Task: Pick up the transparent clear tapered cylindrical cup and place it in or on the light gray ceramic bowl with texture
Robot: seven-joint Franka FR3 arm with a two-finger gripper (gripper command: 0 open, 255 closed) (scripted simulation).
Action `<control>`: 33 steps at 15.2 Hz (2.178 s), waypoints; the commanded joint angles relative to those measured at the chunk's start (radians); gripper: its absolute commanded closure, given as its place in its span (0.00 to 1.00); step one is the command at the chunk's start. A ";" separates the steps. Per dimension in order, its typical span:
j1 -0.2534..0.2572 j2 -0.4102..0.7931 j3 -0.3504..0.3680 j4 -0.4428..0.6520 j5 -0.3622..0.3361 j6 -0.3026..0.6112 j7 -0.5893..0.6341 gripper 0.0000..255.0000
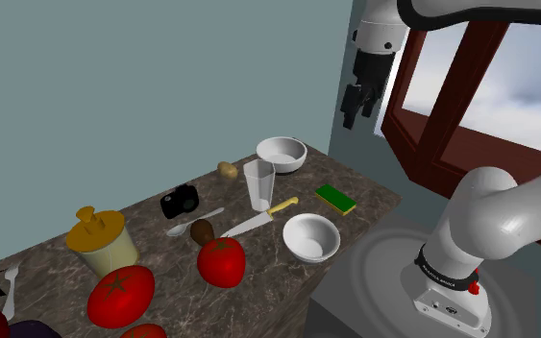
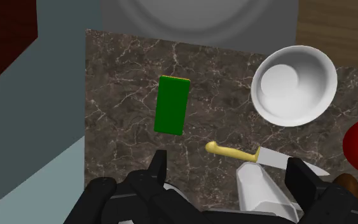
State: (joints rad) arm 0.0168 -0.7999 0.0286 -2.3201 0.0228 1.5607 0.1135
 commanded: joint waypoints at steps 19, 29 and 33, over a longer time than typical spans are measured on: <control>0.028 0.613 0.210 0.189 -0.056 0.371 0.204 0.00; 0.066 0.961 0.257 0.418 -0.186 0.438 0.328 0.00; 0.065 0.978 0.253 0.383 -0.195 0.488 0.334 0.00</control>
State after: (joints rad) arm 0.0807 0.1697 0.2822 -1.9341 -0.1685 2.0381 0.4441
